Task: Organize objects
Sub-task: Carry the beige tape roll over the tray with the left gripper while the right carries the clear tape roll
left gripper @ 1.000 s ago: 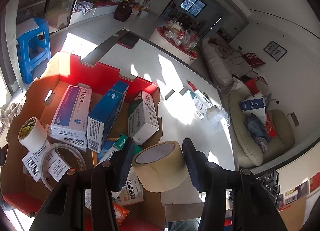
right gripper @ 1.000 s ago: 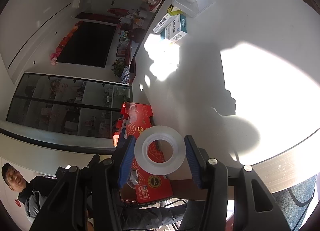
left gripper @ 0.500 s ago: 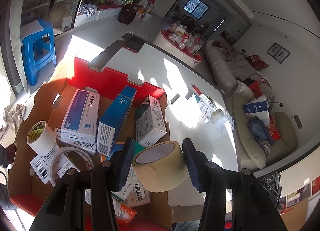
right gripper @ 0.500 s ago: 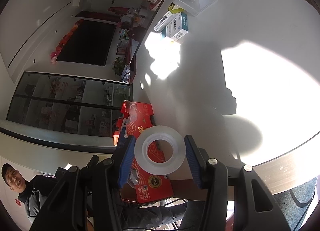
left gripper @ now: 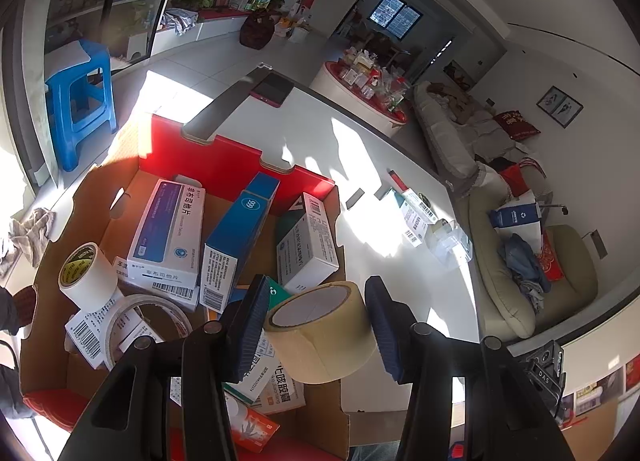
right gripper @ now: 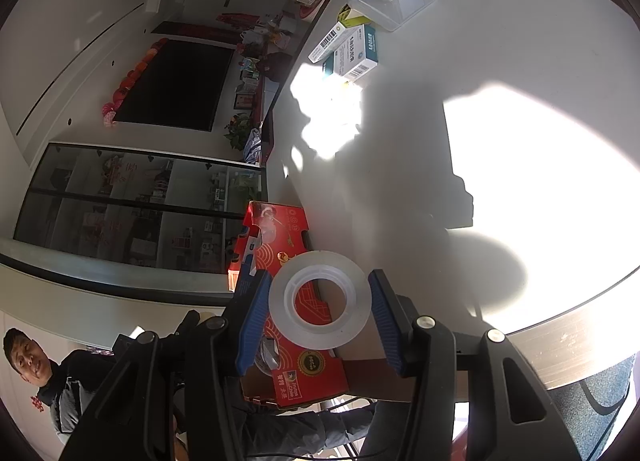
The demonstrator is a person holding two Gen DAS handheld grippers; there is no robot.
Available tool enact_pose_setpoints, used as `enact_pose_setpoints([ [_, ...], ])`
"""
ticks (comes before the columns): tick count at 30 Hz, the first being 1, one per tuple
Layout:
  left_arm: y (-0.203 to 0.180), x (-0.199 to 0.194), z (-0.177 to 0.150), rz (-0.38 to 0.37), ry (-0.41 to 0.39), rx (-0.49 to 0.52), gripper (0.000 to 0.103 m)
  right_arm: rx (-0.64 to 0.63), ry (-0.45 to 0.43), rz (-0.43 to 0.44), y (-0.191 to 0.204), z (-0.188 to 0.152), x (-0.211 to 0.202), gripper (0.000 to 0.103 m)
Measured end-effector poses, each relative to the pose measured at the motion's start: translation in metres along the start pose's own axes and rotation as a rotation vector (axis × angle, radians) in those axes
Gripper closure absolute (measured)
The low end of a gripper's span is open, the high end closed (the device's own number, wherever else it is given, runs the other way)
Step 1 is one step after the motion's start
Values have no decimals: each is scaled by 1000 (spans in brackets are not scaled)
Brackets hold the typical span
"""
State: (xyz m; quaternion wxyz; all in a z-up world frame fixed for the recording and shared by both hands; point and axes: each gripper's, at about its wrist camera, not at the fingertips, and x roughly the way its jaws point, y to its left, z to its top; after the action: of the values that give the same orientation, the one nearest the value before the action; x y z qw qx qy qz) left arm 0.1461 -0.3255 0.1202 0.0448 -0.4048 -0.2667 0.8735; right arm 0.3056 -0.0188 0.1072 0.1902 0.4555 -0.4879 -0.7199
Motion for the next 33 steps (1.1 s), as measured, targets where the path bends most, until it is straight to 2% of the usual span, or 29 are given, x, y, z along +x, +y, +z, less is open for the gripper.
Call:
enact_pose_setpoints([
  [15, 5, 3, 2, 11, 9, -10, 50, -7, 16, 9, 9, 2, 10, 53],
  [19, 3, -2, 15, 20, -8, -3, 50, -46, 46, 66, 43, 19, 30, 53],
  [23, -5, -20, 32, 35, -58, 21, 50, -162, 72, 111, 102, 38, 51, 53],
  [27, -6, -40, 40, 59, -99, 33, 50, -241, 88, 173, 147, 41, 64, 53],
  [30, 1, -49, 37, 82, -114, 24, 50, -281, 98, 178, 158, 29, 67, 53],
  [33, 10, -54, 31, 103, -119, 7, 50, -275, 113, 168, 148, 15, 69, 53],
])
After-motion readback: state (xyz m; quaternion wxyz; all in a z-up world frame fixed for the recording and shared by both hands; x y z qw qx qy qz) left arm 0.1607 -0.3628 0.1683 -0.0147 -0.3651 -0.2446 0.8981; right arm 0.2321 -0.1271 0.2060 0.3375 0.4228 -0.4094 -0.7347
